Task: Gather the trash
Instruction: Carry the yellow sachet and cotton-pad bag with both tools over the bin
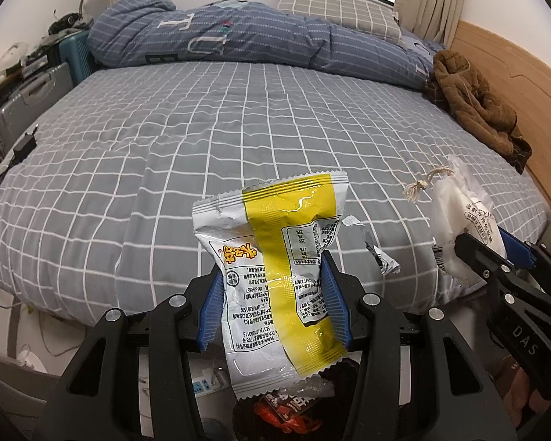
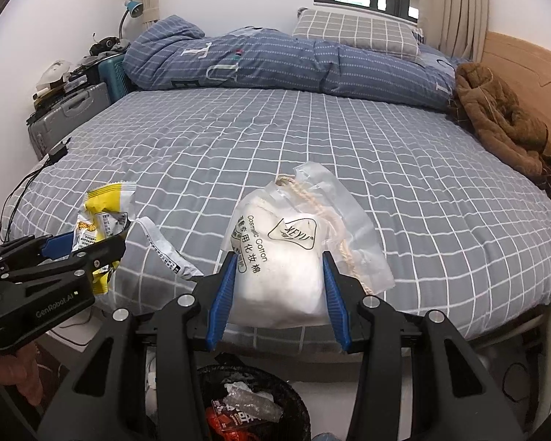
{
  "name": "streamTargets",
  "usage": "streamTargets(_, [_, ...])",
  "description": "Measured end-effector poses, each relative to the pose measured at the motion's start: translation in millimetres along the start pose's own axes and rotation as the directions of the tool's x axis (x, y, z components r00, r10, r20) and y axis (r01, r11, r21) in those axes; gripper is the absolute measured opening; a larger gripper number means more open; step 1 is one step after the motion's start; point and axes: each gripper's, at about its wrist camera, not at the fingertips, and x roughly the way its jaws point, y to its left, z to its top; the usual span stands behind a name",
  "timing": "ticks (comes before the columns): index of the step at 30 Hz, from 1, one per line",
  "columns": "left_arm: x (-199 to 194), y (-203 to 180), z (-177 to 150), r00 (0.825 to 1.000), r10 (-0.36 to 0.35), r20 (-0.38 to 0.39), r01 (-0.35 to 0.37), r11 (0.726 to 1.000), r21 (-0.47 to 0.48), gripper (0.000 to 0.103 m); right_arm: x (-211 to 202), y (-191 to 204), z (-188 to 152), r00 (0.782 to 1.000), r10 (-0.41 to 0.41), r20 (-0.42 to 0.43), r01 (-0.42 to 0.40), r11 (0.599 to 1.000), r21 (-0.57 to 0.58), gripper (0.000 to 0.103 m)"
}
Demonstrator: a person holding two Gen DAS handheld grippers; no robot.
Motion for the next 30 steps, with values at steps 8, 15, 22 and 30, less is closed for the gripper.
streamTargets(8, [-21, -1, -23, 1.0, -0.006, 0.003, 0.006, 1.0, 0.0, 0.048, -15, 7, -17, 1.0, 0.018, -0.007, -0.018, 1.0, 0.001, 0.043])
streamTargets(15, [-32, -1, -39, 1.0, -0.001, -0.007, 0.001, 1.0, -0.009, 0.048, -27, 12, -36, 0.999, 0.03, -0.024, -0.03, 1.0, 0.007, 0.043])
streamTargets(22, [-31, -4, -71, 0.998, -0.007, -0.064, 0.007, 1.0, -0.002, 0.048, -32, 15, -53, 0.998, 0.042, -0.054, -0.042, 0.999, 0.009, 0.043])
streamTargets(30, [-37, -3, -98, 0.994, -0.022, -0.104, 0.02, 1.0, -0.021, 0.048, -38, 18, -73, 0.995, 0.052, -0.087, -0.051, 0.999, 0.015, 0.043])
